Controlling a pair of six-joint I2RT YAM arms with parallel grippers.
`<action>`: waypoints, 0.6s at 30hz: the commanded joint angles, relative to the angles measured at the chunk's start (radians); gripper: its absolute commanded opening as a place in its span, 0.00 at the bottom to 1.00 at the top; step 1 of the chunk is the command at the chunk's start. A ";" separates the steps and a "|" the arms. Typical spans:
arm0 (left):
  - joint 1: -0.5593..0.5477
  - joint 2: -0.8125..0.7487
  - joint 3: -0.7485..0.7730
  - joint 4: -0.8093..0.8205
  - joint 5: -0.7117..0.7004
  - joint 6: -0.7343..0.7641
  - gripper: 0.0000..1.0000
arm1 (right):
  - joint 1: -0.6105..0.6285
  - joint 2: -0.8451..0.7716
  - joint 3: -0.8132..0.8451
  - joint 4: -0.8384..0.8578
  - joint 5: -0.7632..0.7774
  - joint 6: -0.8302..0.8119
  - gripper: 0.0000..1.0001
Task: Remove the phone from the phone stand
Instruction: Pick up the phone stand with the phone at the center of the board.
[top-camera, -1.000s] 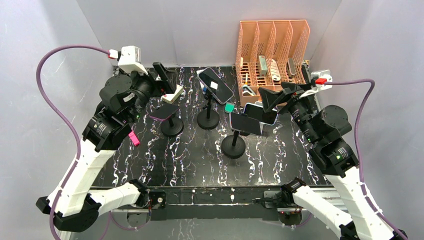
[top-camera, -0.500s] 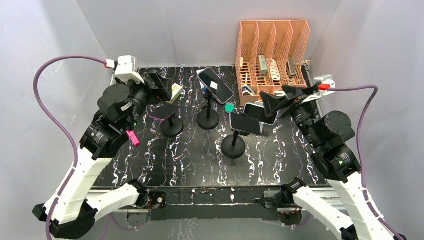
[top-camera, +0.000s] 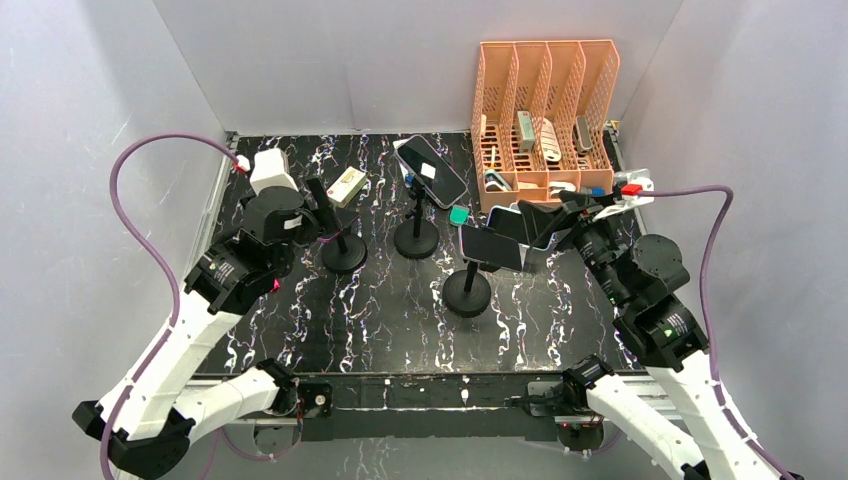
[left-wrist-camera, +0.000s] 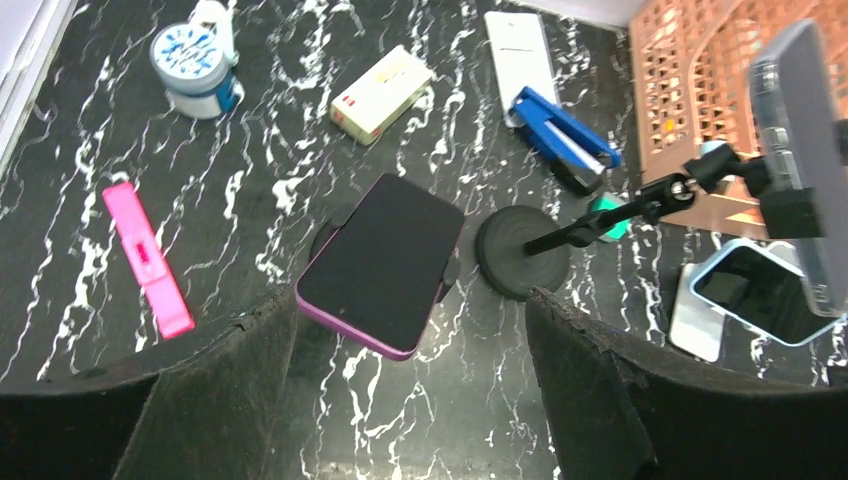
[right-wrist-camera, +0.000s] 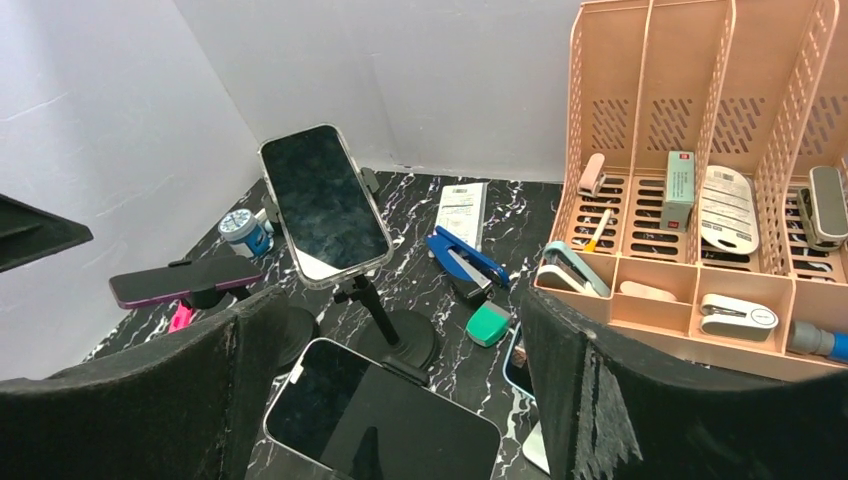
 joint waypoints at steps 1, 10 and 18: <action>0.002 0.001 0.005 -0.146 -0.114 -0.191 0.81 | 0.004 0.026 0.033 0.026 -0.057 -0.010 0.93; 0.002 0.030 0.044 -0.351 -0.182 -0.568 0.80 | 0.004 0.027 0.031 0.031 -0.080 0.002 0.93; 0.002 -0.021 -0.066 -0.354 -0.147 -0.764 0.80 | 0.004 0.049 0.058 0.027 -0.091 -0.003 0.93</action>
